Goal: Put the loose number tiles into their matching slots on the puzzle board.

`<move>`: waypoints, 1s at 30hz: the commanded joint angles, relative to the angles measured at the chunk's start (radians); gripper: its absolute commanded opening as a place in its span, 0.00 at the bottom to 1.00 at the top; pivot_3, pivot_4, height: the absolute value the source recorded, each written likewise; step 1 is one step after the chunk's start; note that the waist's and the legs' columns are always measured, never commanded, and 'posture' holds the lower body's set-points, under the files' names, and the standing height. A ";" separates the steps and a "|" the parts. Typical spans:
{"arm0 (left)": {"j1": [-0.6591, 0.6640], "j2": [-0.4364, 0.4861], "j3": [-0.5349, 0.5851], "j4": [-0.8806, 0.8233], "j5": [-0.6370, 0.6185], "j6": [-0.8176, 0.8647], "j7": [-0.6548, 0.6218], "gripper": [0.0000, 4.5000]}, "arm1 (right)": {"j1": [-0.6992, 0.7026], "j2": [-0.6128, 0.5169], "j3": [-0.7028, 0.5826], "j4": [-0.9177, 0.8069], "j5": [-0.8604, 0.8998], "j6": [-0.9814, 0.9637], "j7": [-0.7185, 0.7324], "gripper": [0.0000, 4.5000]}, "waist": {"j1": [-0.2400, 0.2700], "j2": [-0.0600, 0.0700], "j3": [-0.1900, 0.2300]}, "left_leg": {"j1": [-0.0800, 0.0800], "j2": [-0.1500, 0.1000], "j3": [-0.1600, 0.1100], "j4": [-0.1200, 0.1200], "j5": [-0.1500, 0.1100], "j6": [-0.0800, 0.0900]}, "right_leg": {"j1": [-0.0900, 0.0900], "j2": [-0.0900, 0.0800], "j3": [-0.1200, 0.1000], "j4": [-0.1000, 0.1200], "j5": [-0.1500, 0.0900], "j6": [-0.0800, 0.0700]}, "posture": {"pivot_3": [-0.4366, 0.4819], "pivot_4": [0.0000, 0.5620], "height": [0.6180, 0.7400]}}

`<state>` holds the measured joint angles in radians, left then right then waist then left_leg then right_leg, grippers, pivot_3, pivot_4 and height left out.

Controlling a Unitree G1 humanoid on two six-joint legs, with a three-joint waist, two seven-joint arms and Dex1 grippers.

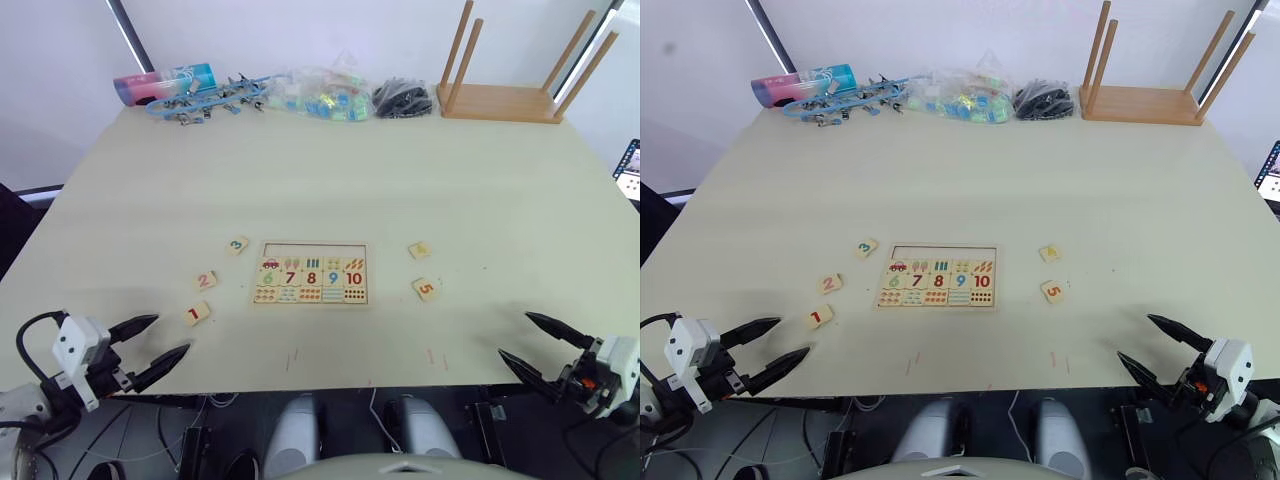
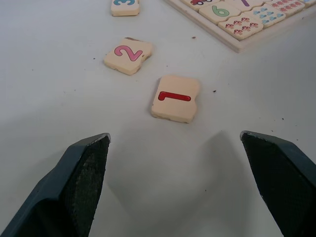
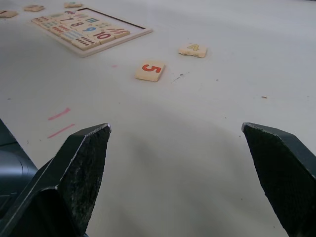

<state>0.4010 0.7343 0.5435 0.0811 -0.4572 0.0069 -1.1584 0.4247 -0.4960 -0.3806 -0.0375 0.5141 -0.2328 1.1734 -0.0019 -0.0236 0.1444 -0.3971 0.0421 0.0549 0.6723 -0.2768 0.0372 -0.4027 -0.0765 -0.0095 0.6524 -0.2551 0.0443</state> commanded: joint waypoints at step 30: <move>-0.351 0.183 -0.242 0.375 0.167 -0.286 -0.253 1.00 | -0.172 -0.148 0.111 -0.203 0.141 0.167 0.146 0.99 | 0.015 0.000 0.000 | 0.001 -0.001 0.003 0.001 0.000 0.000 | 0.000 0.008 0.001 0.003 0.002 0.005 | 0.48 0.27 0.98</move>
<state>0.0411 0.9010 0.3117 0.4428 -0.3249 -0.2660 -1.4175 0.2551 -0.6378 -0.2518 -0.2009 0.6384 -0.0655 1.3226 0.0133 -0.0238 0.1440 -0.3960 0.0407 0.0584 0.6732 -0.2765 0.0376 -0.4026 -0.0688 -0.0083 0.6560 -0.2527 0.0489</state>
